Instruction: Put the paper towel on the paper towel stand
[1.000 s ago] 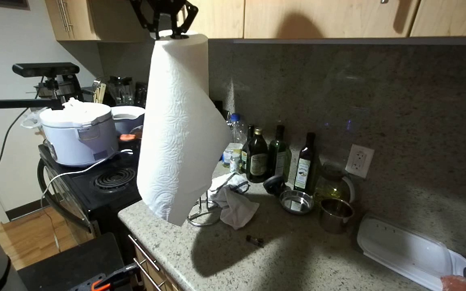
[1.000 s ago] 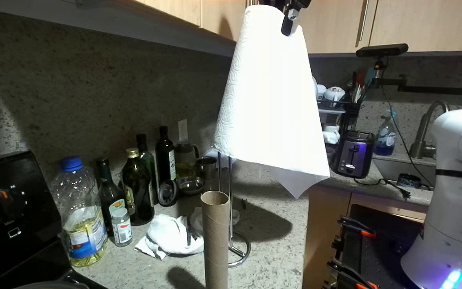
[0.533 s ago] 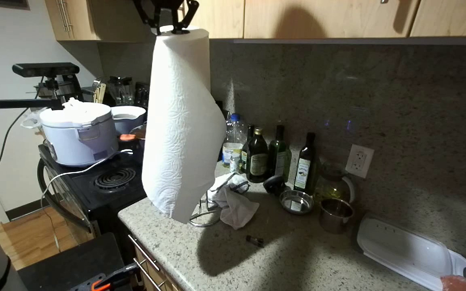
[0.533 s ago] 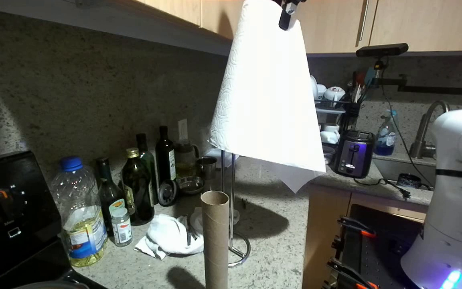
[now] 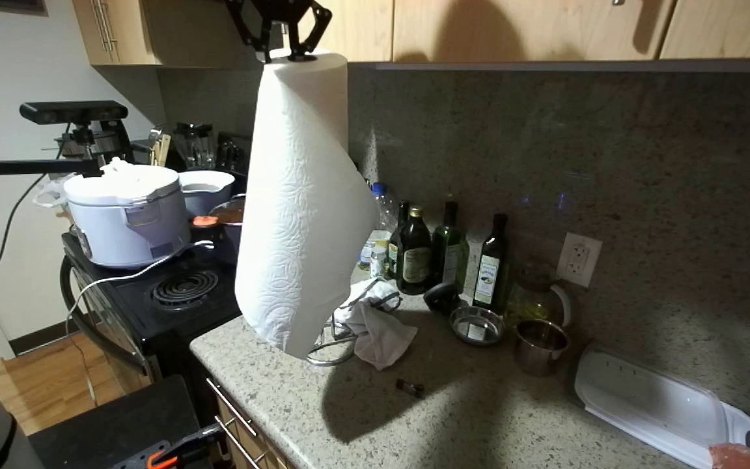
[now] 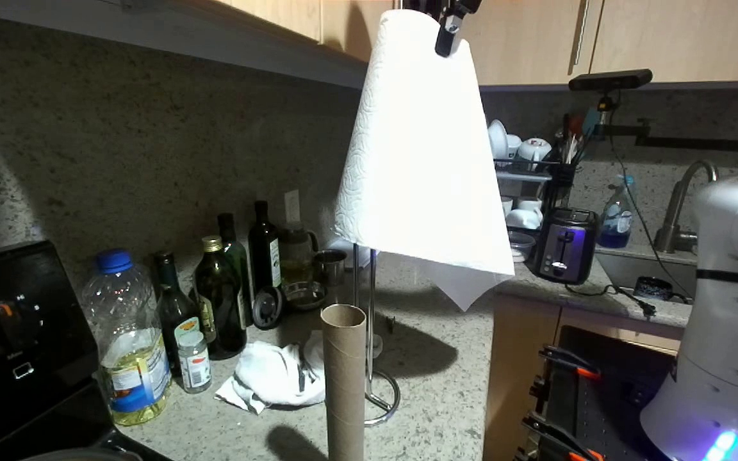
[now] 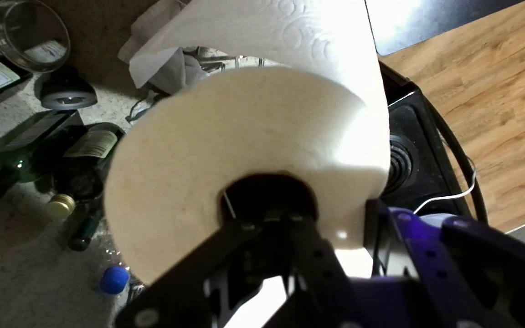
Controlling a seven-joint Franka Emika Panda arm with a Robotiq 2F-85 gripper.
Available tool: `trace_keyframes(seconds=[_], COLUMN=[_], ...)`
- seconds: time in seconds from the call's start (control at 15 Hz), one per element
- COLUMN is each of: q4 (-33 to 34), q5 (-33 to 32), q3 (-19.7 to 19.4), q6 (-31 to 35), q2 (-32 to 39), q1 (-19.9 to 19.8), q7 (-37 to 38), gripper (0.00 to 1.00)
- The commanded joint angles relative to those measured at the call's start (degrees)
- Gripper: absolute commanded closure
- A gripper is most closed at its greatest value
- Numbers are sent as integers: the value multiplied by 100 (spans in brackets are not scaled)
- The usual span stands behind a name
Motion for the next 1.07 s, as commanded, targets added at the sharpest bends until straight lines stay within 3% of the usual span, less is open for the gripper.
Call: trace_keyframes(seconds=[0.0,1.0], q4=[326,455], q5=[-66,-109], q3=[102,269], q6=[-187,-371], q2=[313,736], q1=[-167,-279], q7=[55,163], gripper=[93,93])
